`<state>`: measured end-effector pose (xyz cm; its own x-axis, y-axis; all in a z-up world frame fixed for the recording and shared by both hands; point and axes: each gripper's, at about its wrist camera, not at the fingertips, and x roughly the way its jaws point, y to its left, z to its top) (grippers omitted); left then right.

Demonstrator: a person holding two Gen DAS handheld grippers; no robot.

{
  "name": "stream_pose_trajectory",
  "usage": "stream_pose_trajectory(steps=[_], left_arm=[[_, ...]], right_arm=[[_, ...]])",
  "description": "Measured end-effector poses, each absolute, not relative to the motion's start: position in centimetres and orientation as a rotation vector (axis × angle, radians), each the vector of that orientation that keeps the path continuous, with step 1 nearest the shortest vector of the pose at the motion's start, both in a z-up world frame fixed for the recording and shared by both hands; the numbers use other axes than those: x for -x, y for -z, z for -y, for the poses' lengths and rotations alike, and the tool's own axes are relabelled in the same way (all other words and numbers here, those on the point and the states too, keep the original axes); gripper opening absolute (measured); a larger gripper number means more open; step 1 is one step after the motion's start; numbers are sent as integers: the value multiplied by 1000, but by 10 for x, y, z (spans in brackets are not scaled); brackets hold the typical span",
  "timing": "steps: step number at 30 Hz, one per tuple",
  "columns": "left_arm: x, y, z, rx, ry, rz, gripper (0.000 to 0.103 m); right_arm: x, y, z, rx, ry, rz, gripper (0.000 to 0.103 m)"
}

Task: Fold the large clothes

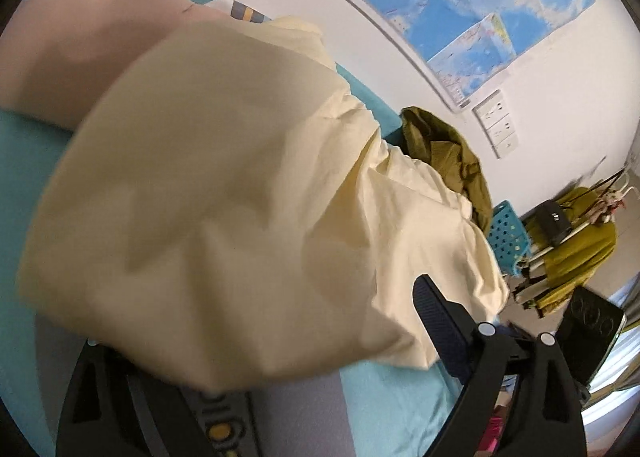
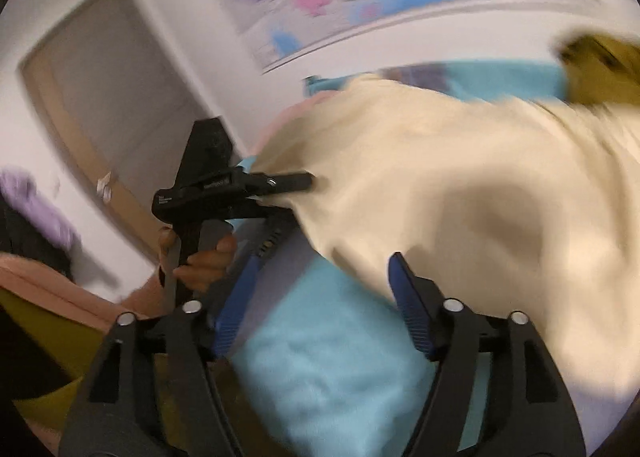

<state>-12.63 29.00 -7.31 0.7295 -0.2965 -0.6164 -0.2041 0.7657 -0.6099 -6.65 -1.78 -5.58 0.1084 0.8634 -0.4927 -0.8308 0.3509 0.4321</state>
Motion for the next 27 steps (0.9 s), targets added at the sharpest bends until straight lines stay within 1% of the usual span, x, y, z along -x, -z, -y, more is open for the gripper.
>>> stream_pose_trajectory(steps=[2,6,9,10,12,15,16,18,19,22,25,27], left_arm=[[118,74,-287,690,50,-772,91],[106,73,-282,650,9,-776,92],[101,71,-280,634,-37,-789,90],[100,71,-280,621,-52,-797,89],[95,70,-275,577,-105,-815,81],[91,70,-271,528,-141,-827,75],[90,70,-271,529,-140,-829,75],[90,70,-273,540,-141,-831,75],[89,70,-274,541,-141,-834,75],[86,71,-271,527,-143,-840,78],[82,70,-267,512,-142,-847,83],[79,71,-265,501,-134,-854,90]], right_arm=[[58,64,55,-162,-1170,-802,75],[40,88,137,-444,-949,-874,75],[31,100,180,-586,-785,-869,79],[28,103,186,-607,-747,-868,80],[23,108,197,-644,-687,-865,78],[14,105,194,-620,-649,-840,84],[10,104,189,-606,-639,-827,86],[4,103,181,-569,-606,-805,88],[-1,102,176,-551,-594,-790,92],[-13,102,162,-543,-564,-757,94],[-28,103,146,-563,-580,-742,94],[-38,102,137,-580,-615,-734,94]])
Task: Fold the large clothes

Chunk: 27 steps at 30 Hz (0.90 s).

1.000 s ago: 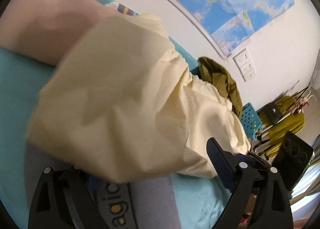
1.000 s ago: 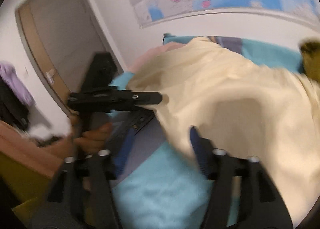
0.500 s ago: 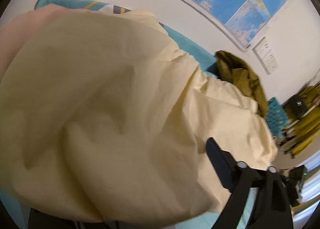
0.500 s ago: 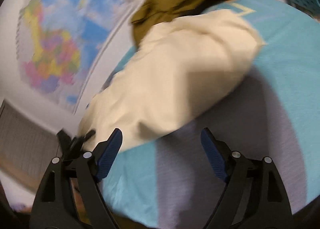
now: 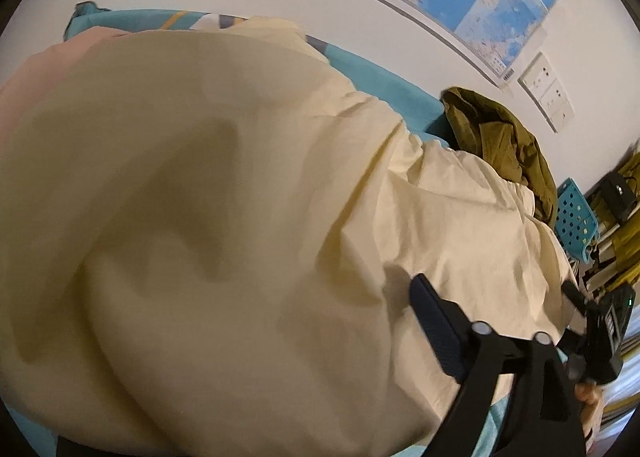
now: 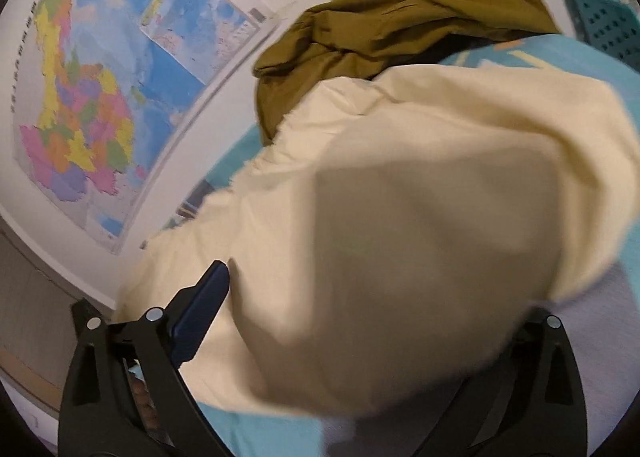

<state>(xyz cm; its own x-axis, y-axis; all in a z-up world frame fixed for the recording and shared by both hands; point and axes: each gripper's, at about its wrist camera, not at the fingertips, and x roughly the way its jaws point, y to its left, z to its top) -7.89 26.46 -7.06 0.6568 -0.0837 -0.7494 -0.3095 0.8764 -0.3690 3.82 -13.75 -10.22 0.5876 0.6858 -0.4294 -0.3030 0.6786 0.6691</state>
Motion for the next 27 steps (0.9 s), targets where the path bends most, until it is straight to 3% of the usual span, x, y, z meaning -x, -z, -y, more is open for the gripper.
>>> stream_pose_trajectory(steps=[3,5,7,11,19,22,25,27], left_arm=[[74,71,-261,477,-153,-853,91],[72,71,-259,447,-176,-852,89],[71,70,-256,417,-199,-856,84],[69,70,-256,407,-214,-861,83],[66,70,-253,375,-236,-861,84],[64,71,-253,375,-236,-856,82],[65,69,-257,397,-249,-845,61],[66,68,-261,421,-248,-844,47]], right_arm=[[-50,101,127,-567,-624,-754,78],[-54,104,129,-568,-623,-772,61],[-55,105,132,-574,-644,-778,55],[-56,105,133,-570,-653,-790,54],[-59,102,126,-532,-658,-790,63],[-60,103,125,-536,-659,-790,57],[-62,106,127,-561,-683,-801,43],[-62,107,128,-573,-695,-807,42]])
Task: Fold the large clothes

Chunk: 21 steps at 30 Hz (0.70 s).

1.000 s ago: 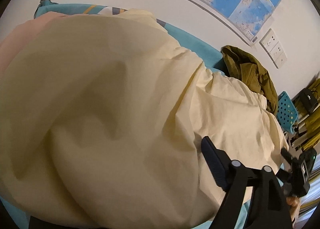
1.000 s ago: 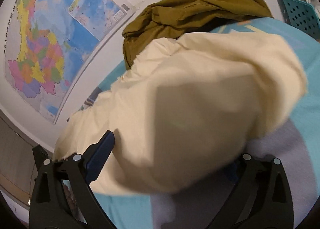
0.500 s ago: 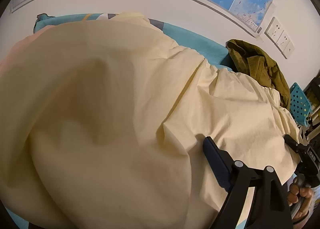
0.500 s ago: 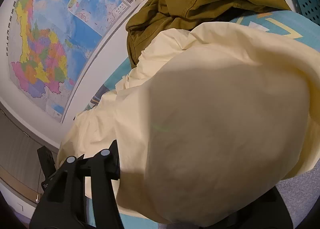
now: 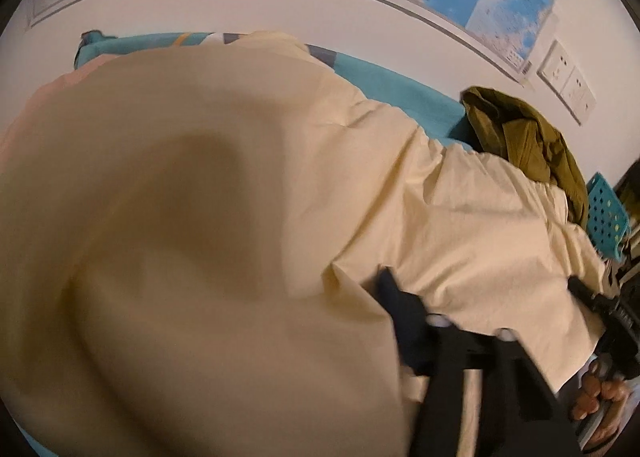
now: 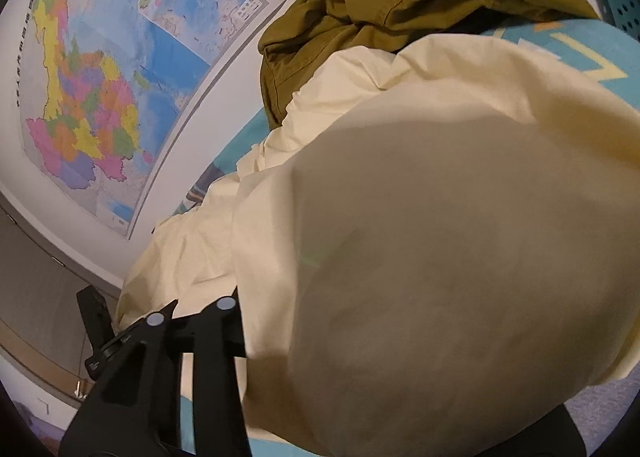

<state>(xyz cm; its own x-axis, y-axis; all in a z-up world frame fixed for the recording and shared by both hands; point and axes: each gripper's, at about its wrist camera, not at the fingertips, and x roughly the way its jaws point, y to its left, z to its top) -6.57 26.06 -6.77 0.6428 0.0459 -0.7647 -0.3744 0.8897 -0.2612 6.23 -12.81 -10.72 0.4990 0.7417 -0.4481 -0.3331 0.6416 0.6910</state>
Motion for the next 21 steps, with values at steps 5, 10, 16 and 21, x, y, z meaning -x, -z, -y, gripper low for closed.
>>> stream_pose_trajectory(steps=[5,10,16,21], left_arm=[[63,68,-259,402,-245,-849,49],[60,68,-260,394,-249,-855,51],[64,58,-262,412,-224,-846,29],[84,39,-261,414,-156,-830,14]], right_arm=[[-64,106,126,-575,-709,-812,46],[-64,103,120,-552,-709,-808,49],[-62,98,124,-590,-738,-805,27],[-39,68,131,-590,-815,-750,18]])
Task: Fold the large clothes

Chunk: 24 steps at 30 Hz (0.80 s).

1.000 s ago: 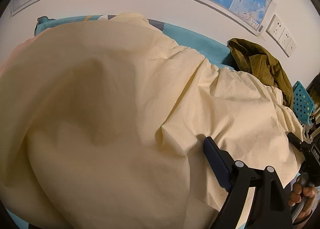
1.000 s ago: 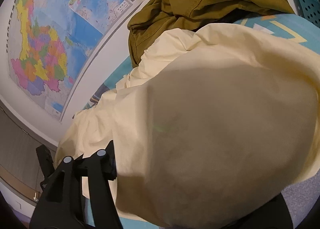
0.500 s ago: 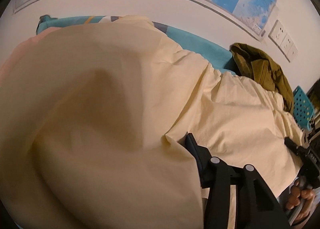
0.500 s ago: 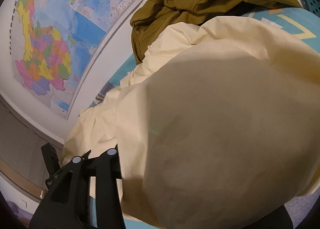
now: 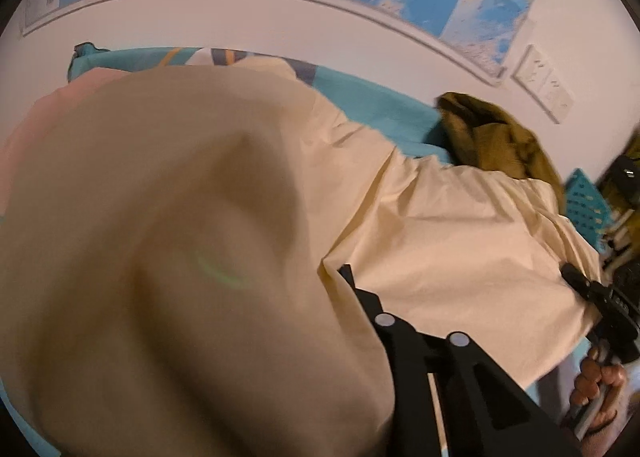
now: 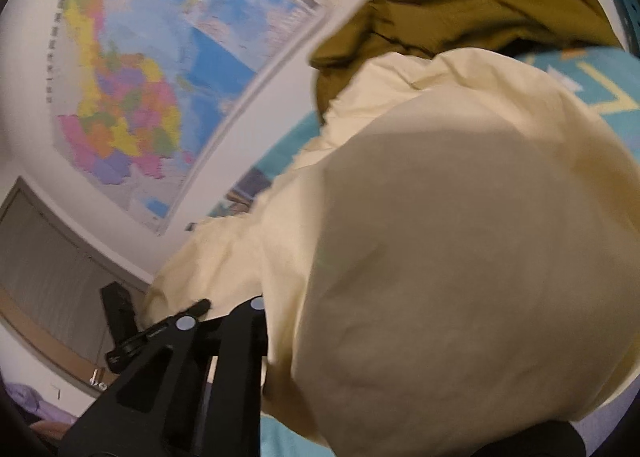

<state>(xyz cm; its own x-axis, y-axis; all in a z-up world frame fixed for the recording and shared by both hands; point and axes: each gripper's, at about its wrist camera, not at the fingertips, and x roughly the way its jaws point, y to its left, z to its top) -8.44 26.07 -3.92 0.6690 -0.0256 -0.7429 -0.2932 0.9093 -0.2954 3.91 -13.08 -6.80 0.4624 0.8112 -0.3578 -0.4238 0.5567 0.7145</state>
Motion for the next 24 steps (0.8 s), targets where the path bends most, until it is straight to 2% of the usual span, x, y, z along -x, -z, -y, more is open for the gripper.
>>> stream_pose_trajectory(steps=[4,6,8,9,10,11,14,18,20,22,24], left_arm=[[108,38,-260,445,-61,-832,16],[112,46,-262,433,-81,-854,33],[109,59,-266,450,-78,-878,37],[107,64,-267,451,-87,-889,44],[106,67,-268,460,-100,-890,46],[104,69,-267,464,-97,-885,50],[100,70,-261,423,-101,-879,55],[91,70,-255,396,-122,-885,58],[88,70,-252,391,-132,-886,57],[86,71,-250,382,-134,-886,56],[85,71,-249,374,-137,-887,56]], right_arm=[[-21,64,142,-587,-842,-753,19],[-24,75,144,-581,-814,-799,25],[-29,88,142,-577,-794,-845,30],[-30,90,142,-580,-791,-847,32],[-30,91,141,-576,-791,-845,38],[-32,93,140,-573,-784,-847,51],[-38,99,137,-573,-768,-858,58],[-44,104,135,-588,-759,-847,54],[-47,107,135,-612,-754,-848,45],[-49,110,138,-628,-753,-847,40],[-50,110,137,-630,-753,-848,40]])
